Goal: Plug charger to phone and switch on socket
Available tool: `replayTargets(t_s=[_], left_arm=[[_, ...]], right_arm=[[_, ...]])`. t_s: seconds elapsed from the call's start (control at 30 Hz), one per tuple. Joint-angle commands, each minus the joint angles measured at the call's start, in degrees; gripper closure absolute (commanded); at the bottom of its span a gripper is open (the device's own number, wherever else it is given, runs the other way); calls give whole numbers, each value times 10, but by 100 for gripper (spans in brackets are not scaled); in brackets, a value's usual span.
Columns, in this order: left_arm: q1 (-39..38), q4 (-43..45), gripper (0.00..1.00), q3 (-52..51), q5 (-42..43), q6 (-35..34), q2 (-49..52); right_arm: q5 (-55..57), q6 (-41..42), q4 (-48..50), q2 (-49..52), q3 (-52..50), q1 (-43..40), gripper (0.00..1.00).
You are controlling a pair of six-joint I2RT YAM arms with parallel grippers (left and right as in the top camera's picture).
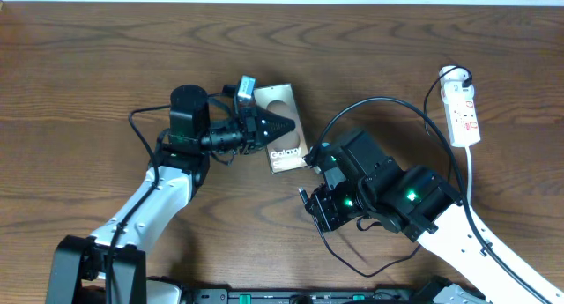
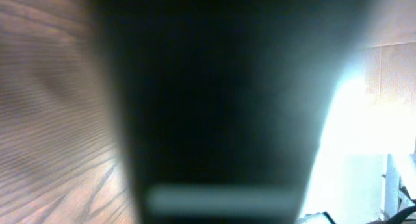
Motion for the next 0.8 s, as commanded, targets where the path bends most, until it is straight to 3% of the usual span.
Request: replayTargets(t_s=[0.0, 0.17, 0.33, 0.77], left_arm=[[-2, 10, 93, 7, -14, -24, -3], [-2, 33, 93, 7, -13, -74, -3], [-2, 120, 93, 7, -7, -123, -3], [-2, 123, 93, 7, 12, -113, -3]], right_arm=[[0, 10, 3, 0, 4, 3, 99], [12, 10, 23, 0, 3, -2, 99], [14, 11, 48, 0, 2, -3, 99], [26, 15, 61, 0, 2, -38, 99]])
